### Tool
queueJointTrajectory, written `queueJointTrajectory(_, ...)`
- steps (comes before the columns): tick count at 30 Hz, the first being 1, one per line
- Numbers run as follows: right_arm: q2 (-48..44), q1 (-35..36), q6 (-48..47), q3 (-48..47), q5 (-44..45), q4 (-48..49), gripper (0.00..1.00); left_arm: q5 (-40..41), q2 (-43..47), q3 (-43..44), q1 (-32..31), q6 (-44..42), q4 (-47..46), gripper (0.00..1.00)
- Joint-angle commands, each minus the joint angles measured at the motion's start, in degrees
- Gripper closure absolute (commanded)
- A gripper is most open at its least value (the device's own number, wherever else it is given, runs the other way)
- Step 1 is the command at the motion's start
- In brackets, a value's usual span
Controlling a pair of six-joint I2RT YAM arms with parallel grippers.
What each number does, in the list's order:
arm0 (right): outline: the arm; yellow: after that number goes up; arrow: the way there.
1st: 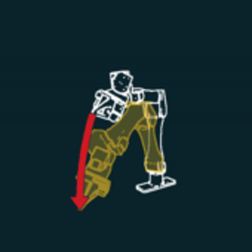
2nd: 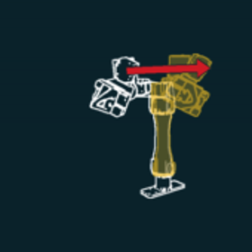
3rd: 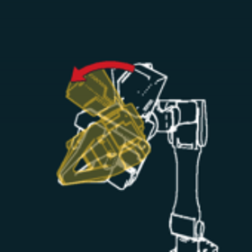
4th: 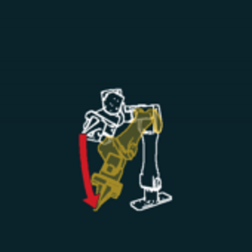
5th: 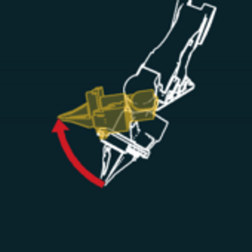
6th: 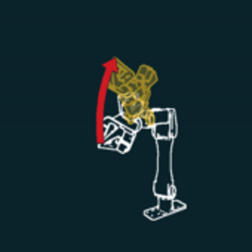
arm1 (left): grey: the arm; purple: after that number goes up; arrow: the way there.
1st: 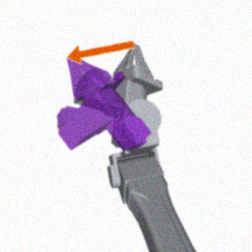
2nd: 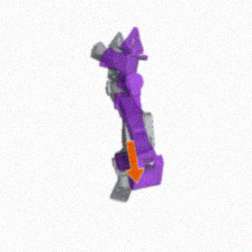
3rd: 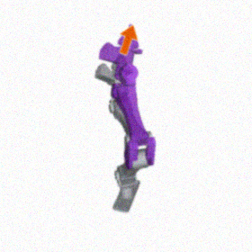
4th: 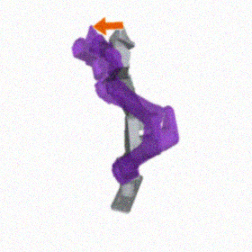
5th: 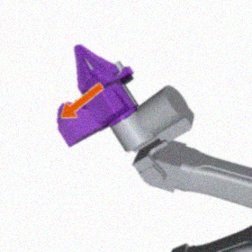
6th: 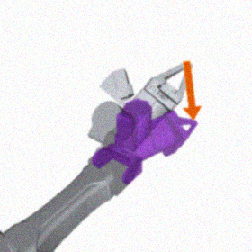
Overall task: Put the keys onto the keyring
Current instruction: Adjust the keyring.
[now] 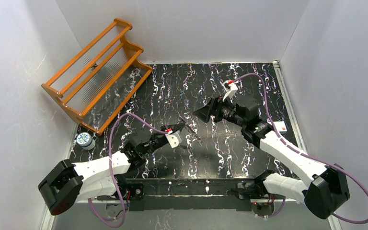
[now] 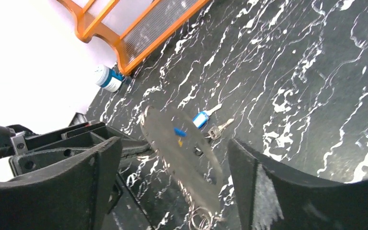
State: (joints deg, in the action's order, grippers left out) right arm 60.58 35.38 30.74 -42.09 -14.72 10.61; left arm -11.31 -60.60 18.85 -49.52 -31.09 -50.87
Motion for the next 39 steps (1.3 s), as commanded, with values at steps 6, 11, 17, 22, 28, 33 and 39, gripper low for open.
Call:
queueJointTrajectory(6,7.2,0.2,17.9,-9.6,-6.2,-5.0,0.37,13.4,-0.3,5.6,-0.2,-13.8,4.6,1.00)
queueJointTrajectory(11,11.9,0.6,24.6,-12.5,-11.3,-4.3,0.45,14.4,-1.2,6.4,-0.2,-15.2,4.5,1.00)
queueJointTrajectory(17,16.4,1.1,28.6,-14.4,-12.2,-5.6,0.40,13.5,-2.0,7.2,-0.3,-15.2,4.5,1.00)
queueJointTrajectory(22,17.8,1.0,31.4,-13.6,-13.0,-4.4,0.49,13.0,-2.4,7.5,-0.3,-15.0,4.5,1.00)
queueJointTrajectory(28,19.8,1.0,33.0,-13.9,-15.0,-2.1,0.63,12.2,-2.7,7.7,-0.3,-14.4,4.6,1.00)
queueJointTrajectory(33,21.2,1.1,33.8,-14.1,-15.8,-2.1,0.59,12.0,-2.7,7.8,-0.3,-14.2,4.6,1.00)
queueJointTrajectory(39,22.4,1.1,35.5,-14.0,-16.1,0.3,0.61,11.3,-2.7,7.5,-0.4,-13.6,4.5,1.00)
